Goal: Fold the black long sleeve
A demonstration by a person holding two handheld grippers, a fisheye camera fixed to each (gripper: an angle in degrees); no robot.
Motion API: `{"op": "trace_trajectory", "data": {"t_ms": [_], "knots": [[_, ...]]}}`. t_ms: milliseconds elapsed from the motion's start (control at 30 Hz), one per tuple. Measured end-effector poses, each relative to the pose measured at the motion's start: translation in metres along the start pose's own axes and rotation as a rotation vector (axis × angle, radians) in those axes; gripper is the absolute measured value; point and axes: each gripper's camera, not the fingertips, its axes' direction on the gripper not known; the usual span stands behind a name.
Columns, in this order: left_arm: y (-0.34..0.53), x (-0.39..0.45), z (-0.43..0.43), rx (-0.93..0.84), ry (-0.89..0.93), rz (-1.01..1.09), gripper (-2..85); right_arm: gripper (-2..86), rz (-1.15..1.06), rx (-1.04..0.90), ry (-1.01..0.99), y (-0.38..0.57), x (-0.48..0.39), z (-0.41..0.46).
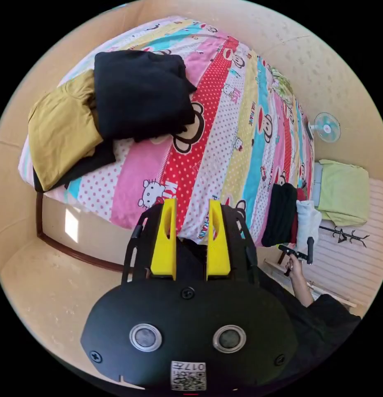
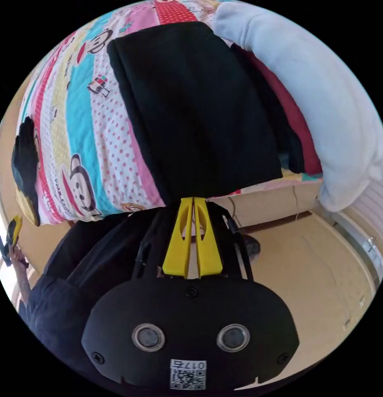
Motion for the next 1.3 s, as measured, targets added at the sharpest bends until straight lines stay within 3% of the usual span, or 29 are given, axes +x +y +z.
{"op": "trace_trajectory", "data": {"t_ms": [100,233,333,433,633,767,900,1000,1133,1200,1300], "knots": [[-0.071,-0.006,-0.008,0.041,-0.015,0.012,15.0,0.2,0.086,0.096,-0.223,0.039,-0.029,-0.013],[-0.147,-0.012,0.006,0.061,0.017,0.012,17.4,0.2,0.168,0.154,-0.325,0.076,-0.074,-0.015],[-0.181,-0.023,0.048,-0.094,-0.058,-0.028,15.3,0.2,0.181,0.147,-0.328,0.094,-0.115,-0.011],[-0.169,-0.023,0.048,-0.076,-0.045,0.068,10.5,0.2,0.158,0.118,-0.254,0.097,-0.152,-0.012],[-0.050,-0.075,-0.036,-0.035,0.306,0.356,5.1,0.4,0.079,0.056,-0.173,0.051,-0.213,-0.016],[0.067,-0.189,-0.092,0.035,0.424,0.100,4.9,0.4,-0.035,0.046,-0.147,0.004,-0.272,-0.015],[0.143,-0.288,-0.102,0.063,0.291,-0.323,4.7,0.4,-0.116,-0.003,-0.155,-0.040,-0.333,0.007],[0.166,-0.303,-0.117,0.161,0.245,-0.430,6.3,0.4,-0.180,-0.029,-0.171,-0.066,-0.375,0.015],[0.150,-0.254,-0.138,0.243,0.232,-0.237,12.0,0.4,-0.262,-0.023,-0.136,-0.084,-0.413,0.011],[0.124,-0.198,-0.124,0.175,0.241,-0.019,13.8,0.4,-0.279,-0.036,-0.108,-0.092,-0.426,0.014],[0.101,-0.126,-0.075,0.025,0.184,0.150,16.8,0.4,-0.275,-0.042,-0.108,-0.096,-0.433,0.017]]}}
